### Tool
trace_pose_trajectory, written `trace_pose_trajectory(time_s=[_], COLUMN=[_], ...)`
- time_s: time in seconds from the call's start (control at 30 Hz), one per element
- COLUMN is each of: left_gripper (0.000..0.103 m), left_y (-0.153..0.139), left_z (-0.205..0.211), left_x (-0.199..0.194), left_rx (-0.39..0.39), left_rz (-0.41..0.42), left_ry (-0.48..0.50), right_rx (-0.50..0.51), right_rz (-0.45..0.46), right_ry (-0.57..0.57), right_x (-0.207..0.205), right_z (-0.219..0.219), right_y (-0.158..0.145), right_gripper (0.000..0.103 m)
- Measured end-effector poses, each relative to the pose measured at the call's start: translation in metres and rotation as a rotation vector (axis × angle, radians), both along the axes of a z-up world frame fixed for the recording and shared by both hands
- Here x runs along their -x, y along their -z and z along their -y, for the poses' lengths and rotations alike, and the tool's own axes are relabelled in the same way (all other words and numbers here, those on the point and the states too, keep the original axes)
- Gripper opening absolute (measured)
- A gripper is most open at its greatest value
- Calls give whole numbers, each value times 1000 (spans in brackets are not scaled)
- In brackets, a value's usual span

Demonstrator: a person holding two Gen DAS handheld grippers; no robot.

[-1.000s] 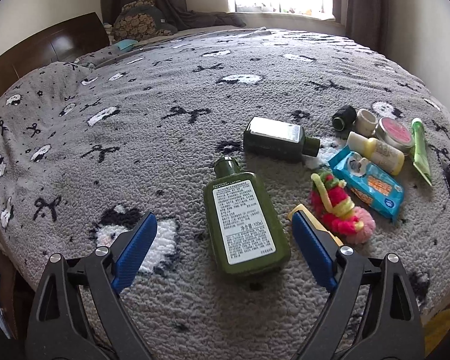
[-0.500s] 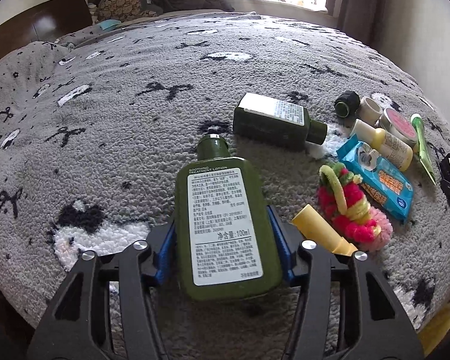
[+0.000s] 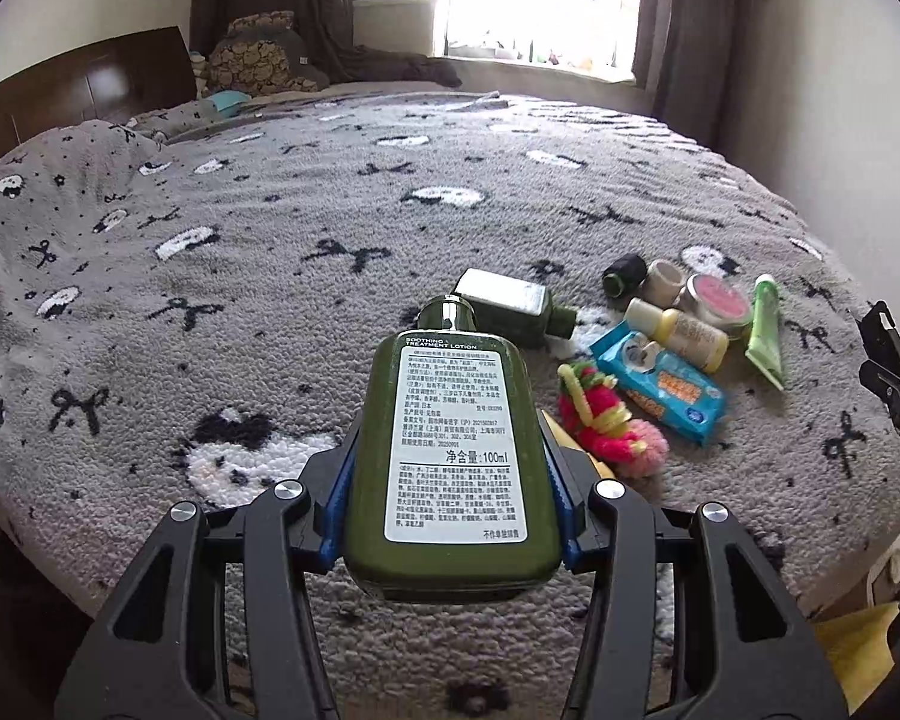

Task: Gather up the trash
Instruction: 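Carry the bottle and box down to the bin and open both tools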

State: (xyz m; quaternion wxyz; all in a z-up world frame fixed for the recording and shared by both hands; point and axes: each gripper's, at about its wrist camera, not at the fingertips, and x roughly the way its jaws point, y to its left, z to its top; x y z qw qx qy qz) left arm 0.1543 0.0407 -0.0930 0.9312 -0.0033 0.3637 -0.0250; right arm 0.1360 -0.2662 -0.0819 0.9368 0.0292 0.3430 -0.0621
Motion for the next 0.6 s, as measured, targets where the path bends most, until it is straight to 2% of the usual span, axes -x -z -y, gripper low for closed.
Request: trace_pose_trajectory(time_s=[0.17,0.37,0.47,0.6], left_gripper=[48,48,48,48], left_y=[-32,-55,-61,-60], left_z=[13,28,35,43], left_x=[33,72,94,122], left_rx=[22,26,30,35], left_rz=[64,125,160,169], left_ry=[37,50,37,75], right_rx=[-10,-15,-84,-41], right_rz=[59,130,140,131], right_ry=[-30,-53,-98,-130], right_x=[33,75,94,117], right_z=[-7,-12,-15,-25], right_y=[-31,-59,-63,-56], right_gripper=[46,46,46,46])
